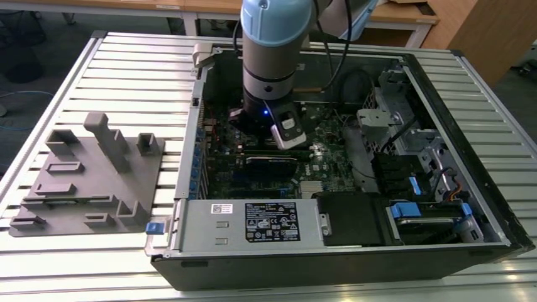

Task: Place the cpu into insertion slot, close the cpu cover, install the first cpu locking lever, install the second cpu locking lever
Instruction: 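Install the second cpu locking lever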

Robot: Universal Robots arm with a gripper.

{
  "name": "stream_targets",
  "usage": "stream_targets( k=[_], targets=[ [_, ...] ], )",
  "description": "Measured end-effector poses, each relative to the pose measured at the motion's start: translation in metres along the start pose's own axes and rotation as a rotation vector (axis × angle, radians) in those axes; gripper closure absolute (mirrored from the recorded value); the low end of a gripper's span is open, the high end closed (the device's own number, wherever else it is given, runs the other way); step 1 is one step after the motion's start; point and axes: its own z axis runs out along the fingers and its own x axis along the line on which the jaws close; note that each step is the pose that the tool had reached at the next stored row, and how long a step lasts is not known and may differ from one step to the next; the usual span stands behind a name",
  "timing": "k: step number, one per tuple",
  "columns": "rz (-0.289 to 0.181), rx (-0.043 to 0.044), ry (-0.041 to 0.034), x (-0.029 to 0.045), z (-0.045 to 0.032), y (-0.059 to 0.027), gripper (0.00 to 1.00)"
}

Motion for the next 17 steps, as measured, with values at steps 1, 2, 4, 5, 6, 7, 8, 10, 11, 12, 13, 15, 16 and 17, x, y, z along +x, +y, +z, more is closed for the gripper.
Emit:
stream_targets(
  k=[1,2,4,5,6,7,8,10,11,12,13,15,16,17],
  targets=[
    [0.000,0.0001,0.0000,0.0002,0.0000,0.0000,0.89],
    [0.000,-0.0003,0.0001,0.0007,0.0001,0.0001,0.89],
    [0.000,-0.0014,0.0000,0.0010,0.0005,0.0000,0.89],
    [0.000,-0.0021,0.0002,0.0011,0.0008,-0.0001,0.89],
    [0.000,-0.0035,0.0003,0.0012,0.0011,-0.0001,0.89],
    [0.000,-0.0052,0.0006,0.0013,0.0013,-0.0002,0.89],
    [0.000,-0.0077,0.0008,0.0014,0.0016,-0.0003,0.89],
    [0.000,-0.0151,0.0012,0.0013,0.0023,-0.0004,0.89],
    [0.000,-0.0191,0.0014,0.0013,0.0025,-0.0004,0.89],
    [0.000,-0.0230,0.0016,0.0013,0.0028,-0.0004,0.89],
    [0.001,-0.0251,0.0018,0.0014,0.0029,-0.0004,0.89],
    [0.001,-0.0271,0.0020,0.0013,0.0035,-0.0005,0.89],
    [0.000,-0.0280,0.0020,0.0014,0.0039,-0.0006,0.89],
    [0.000,-0.0286,0.0021,0.0015,0.0043,-0.0007,0.89]
  ],
)
